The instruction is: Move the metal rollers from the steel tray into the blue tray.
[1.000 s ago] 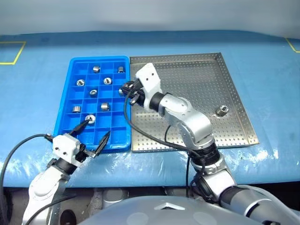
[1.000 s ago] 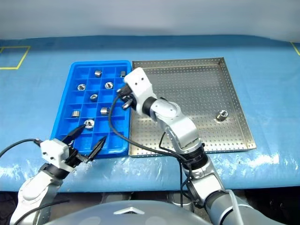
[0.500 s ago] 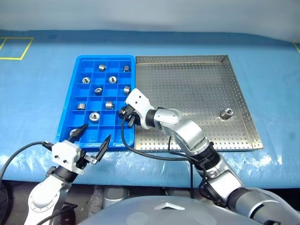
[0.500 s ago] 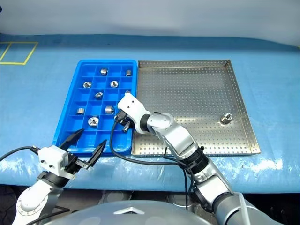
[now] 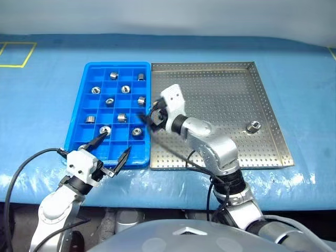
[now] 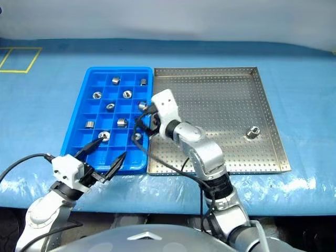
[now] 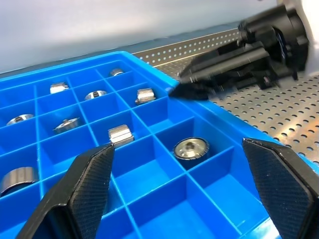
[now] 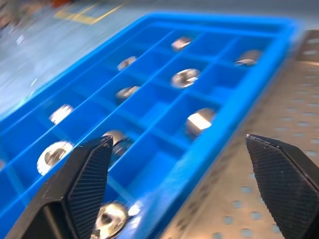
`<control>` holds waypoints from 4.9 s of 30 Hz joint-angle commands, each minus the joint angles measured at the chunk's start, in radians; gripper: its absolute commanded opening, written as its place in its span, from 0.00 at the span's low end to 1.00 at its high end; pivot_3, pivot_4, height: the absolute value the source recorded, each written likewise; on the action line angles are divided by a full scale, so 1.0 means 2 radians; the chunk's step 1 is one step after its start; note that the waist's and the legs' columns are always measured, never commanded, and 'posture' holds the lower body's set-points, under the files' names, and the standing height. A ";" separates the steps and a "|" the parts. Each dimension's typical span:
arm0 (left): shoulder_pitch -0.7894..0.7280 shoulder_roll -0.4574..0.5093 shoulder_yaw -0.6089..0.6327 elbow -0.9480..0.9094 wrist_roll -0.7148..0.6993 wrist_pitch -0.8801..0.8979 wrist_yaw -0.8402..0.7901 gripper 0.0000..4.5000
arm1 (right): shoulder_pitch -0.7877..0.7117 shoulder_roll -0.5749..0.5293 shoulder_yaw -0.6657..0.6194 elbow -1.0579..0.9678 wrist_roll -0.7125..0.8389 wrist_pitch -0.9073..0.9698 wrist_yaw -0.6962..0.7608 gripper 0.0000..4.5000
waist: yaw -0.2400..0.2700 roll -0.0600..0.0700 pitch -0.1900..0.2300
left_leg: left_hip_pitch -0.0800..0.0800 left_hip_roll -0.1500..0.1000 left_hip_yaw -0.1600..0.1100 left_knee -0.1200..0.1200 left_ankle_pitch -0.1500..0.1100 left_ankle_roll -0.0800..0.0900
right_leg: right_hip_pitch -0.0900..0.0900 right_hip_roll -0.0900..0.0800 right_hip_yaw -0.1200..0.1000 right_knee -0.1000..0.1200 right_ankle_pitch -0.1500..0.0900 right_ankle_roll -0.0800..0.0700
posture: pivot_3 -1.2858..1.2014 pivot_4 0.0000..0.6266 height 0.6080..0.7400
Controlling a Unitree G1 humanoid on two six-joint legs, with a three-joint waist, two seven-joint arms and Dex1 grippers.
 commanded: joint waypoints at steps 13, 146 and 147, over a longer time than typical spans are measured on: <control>-0.076 0.020 -0.021 0.057 -0.010 0.003 -0.049 1.00 | 0.034 0.096 -0.097 -0.018 -0.117 -0.118 -0.353 0.98 | -0.035 0.000 0.000 | 0.000 0.000 0.001 0.000 0.000 0.000 | 0.000 0.000 0.001 0.001 0.000 0.000 | 0.51 0.24 1.00; -0.121 0.024 -0.006 -0.092 -0.044 0.150 0.018 1.00 | 0.096 -0.185 -0.040 -0.028 0.020 -0.174 0.135 1.00 | -0.017 -0.002 0.000 | 0.001 0.000 0.000 0.000 0.001 0.001 | 0.001 0.000 0.000 0.000 0.000 -0.001 | 0.52 0.24 1.00; -0.120 0.026 -0.008 -0.096 -0.062 0.150 0.003 1.00 | 0.096 -0.184 -0.039 -0.024 0.013 -0.173 0.124 1.00 | -0.018 -0.002 0.000 | 0.000 0.000 0.000 0.001 0.001 0.001 | 0.001 0.000 0.000 0.000 0.000 -0.001 | 0.52 0.24 1.00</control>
